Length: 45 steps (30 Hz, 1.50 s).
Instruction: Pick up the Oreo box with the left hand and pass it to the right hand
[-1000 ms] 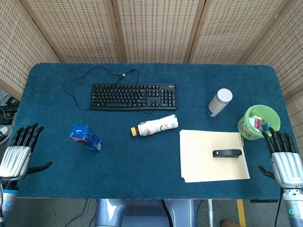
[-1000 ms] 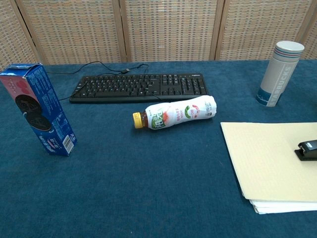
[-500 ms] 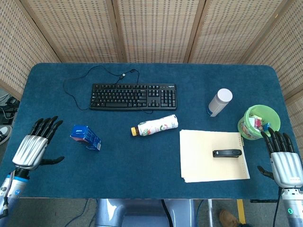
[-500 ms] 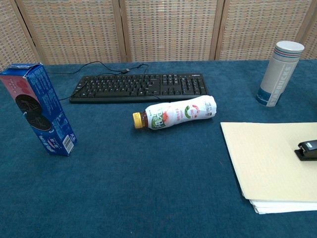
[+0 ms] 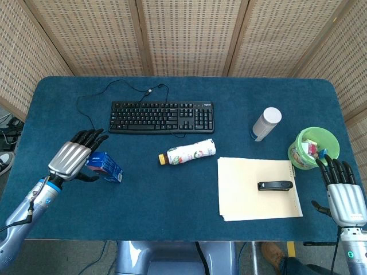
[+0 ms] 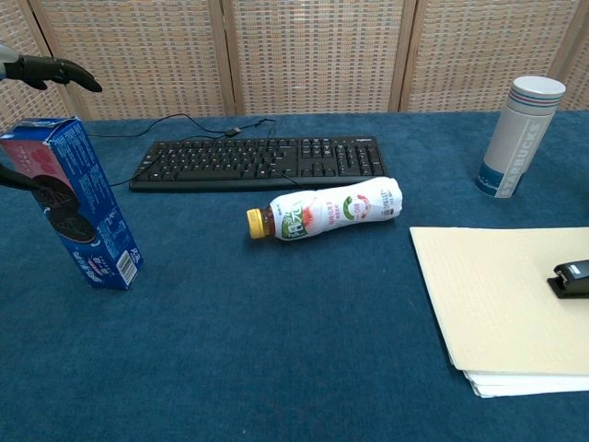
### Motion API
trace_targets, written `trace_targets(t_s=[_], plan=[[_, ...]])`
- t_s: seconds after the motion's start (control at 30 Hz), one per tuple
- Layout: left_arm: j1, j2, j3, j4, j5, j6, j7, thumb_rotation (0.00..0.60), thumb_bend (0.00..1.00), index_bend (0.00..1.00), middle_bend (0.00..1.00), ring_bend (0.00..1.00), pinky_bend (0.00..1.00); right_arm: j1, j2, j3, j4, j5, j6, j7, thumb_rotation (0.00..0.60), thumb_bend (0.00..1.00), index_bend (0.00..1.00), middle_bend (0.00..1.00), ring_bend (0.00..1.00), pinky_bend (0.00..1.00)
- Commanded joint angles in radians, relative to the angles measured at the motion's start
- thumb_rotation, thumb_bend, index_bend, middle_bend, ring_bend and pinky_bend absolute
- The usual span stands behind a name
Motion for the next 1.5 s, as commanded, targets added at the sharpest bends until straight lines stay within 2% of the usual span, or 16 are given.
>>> trace_targets(t_s=[0.03, 0.1, 0.27, 0.37, 0.43, 0.53, 0.6, 0.7, 0.73, 0.83, 0.93, 1.17, 1.33, 1.43, 1.5], plan=[[-0.027, -0.01, -0.003, 0.029, -0.024, -0.044, -0.036, 0.6, 0.0, 0.24, 0.16, 0.19, 0.26, -0.001, -0.001, 0.002, 0.0, 0.002, 0.002, 0.0, 0.6, 0.0, 0.0, 0.0, 0.0, 0.0], [-0.036, -0.005, 0.001, 0.035, -0.035, -0.058, -0.032, 0.6, 0.0, 0.3, 0.21, 0.24, 0.3, -0.002, -0.002, 0.005, 0.001, 0.004, 0.006, 0.0, 0.6, 0.0, 0.0, 0.0, 0.0, 0.0], [-0.053, -0.01, 0.003, 0.039, -0.058, -0.063, -0.029, 0.6, 0.0, 0.38, 0.28, 0.31, 0.33, -0.004, -0.005, 0.009, 0.005, 0.003, 0.013, 0.003, 0.6, 0.0, 0.0, 0.0, 0.0, 0.0], [-0.056, -0.014, 0.003, 0.042, -0.067, -0.058, -0.029, 0.6, 0.01, 0.51, 0.39, 0.41, 0.38, -0.004, -0.006, 0.009, 0.005, 0.002, 0.014, 0.005, 0.6, 0.0, 0.0, 0.0, 0.0, 0.0], [-0.059, -0.016, 0.004, 0.047, -0.073, -0.042, -0.012, 0.6, 0.07, 0.63, 0.5, 0.49, 0.47, -0.005, -0.006, 0.009, 0.006, 0.003, 0.015, 0.005, 0.6, 0.0, 0.0, 0.0, 0.0, 0.0], [-0.057, -0.013, 0.002, 0.043, -0.08, -0.021, -0.01, 0.6, 0.24, 0.73, 0.59, 0.57, 0.56, -0.005, -0.008, 0.011, 0.007, 0.006, 0.014, 0.003, 0.6, 0.0, 0.0, 0.0, 0.0, 0.0], [-0.054, -0.009, 0.001, 0.043, -0.079, -0.008, -0.014, 0.6, 0.3, 0.76, 0.61, 0.59, 0.59, -0.005, -0.008, 0.011, 0.007, 0.008, 0.013, 0.002, 0.6, 0.0, 0.0, 0.0, 0.0, 0.0], [-0.04, -0.005, -0.011, 0.043, -0.074, 0.013, -0.068, 0.6, 0.31, 0.76, 0.61, 0.6, 0.61, -0.005, -0.008, 0.011, 0.005, 0.008, 0.012, 0.0, 0.6, 0.0, 0.0, 0.0, 0.0, 0.0], [-0.034, -0.006, -0.017, 0.046, -0.069, 0.022, -0.098, 0.6, 0.32, 0.76, 0.61, 0.6, 0.61, -0.005, -0.008, 0.011, 0.005, 0.007, 0.012, 0.0, 0.6, 0.0, 0.0, 0.0, 0.0, 0.0], [0.003, -0.032, -0.06, 0.072, -0.021, 0.058, -0.335, 0.6, 0.32, 0.77, 0.62, 0.61, 0.62, -0.005, -0.009, 0.008, 0.0, 0.005, 0.009, -0.003, 0.6, 0.0, 0.0, 0.0, 0.0, 0.0], [0.022, -0.06, -0.079, 0.113, 0.026, 0.064, -0.528, 0.6, 0.32, 0.78, 0.63, 0.61, 0.62, -0.004, -0.008, 0.007, -0.005, 0.006, 0.004, 0.0, 0.6, 0.0, 0.0, 0.0, 0.0, 0.0], [0.011, -0.179, -0.136, 0.218, 0.051, -0.015, -1.036, 0.6, 0.32, 0.78, 0.63, 0.61, 0.62, 0.016, 0.0, 0.02, -0.031, 0.025, -0.032, 0.033, 0.6, 0.0, 0.0, 0.0, 0.0, 0.0], [-0.02, -0.299, -0.179, 0.263, 0.035, -0.036, -1.229, 0.6, 0.32, 0.78, 0.63, 0.61, 0.62, 0.045, 0.023, 0.035, -0.06, 0.04, -0.083, 0.086, 0.6, 0.0, 0.0, 0.0, 0.0, 0.0], [-0.055, -0.386, -0.202, 0.287, -0.007, -0.064, -1.278, 0.6, 0.32, 0.78, 0.63, 0.61, 0.62, 0.072, 0.042, 0.048, -0.076, 0.046, -0.121, 0.12, 0.6, 0.0, 0.0, 0.0, 0.0, 0.0], [-0.07, -0.414, -0.212, 0.293, -0.028, -0.081, -1.288, 0.6, 0.32, 0.78, 0.63, 0.61, 0.62, 0.081, 0.049, 0.053, -0.081, 0.044, -0.128, 0.125, 0.6, 0.0, 0.0, 0.0, 0.0, 0.0]])
